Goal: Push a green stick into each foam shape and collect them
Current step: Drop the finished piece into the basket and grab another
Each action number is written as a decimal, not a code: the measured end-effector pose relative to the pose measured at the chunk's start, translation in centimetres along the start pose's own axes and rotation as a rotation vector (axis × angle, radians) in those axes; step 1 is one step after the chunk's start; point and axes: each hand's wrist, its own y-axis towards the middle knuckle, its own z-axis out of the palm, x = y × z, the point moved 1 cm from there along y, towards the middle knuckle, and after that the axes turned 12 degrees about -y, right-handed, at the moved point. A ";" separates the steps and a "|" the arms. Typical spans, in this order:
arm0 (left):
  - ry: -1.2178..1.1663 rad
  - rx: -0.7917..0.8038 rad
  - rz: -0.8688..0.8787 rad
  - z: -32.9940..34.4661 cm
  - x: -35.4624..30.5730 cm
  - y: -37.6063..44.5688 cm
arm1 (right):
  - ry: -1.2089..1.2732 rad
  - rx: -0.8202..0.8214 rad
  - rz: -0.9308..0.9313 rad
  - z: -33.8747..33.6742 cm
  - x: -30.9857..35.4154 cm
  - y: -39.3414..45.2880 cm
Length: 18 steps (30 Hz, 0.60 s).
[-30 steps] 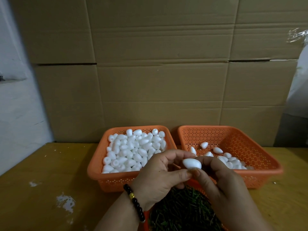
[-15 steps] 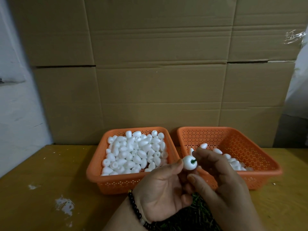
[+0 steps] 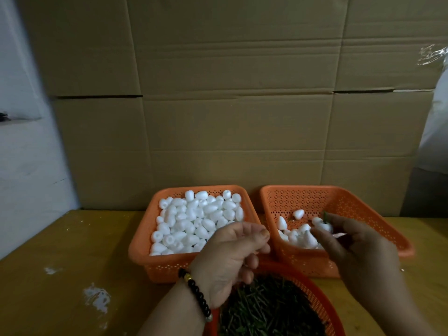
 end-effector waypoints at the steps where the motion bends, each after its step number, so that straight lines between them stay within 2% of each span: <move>1: 0.002 -0.033 0.039 -0.3 -0.3 0.1 | -0.079 0.008 0.003 0.1 -0.9 0.4; 4: 0.078 -0.141 0.166 -1.2 -0.8 0.4 | -0.204 0.045 0.063 0.6 -2.8 1.0; 10: 0.800 -0.405 0.440 -3.6 -1.2 1.1 | -0.387 0.051 0.066 0.8 -3.7 1.0; 12: 0.940 -0.465 0.460 -4.2 -1.2 1.1 | -0.416 0.063 0.091 0.8 -3.8 1.0; 18: 1.062 -0.499 0.430 -5.1 -1.5 1.4 | -0.253 0.050 0.243 0.5 -2.9 1.3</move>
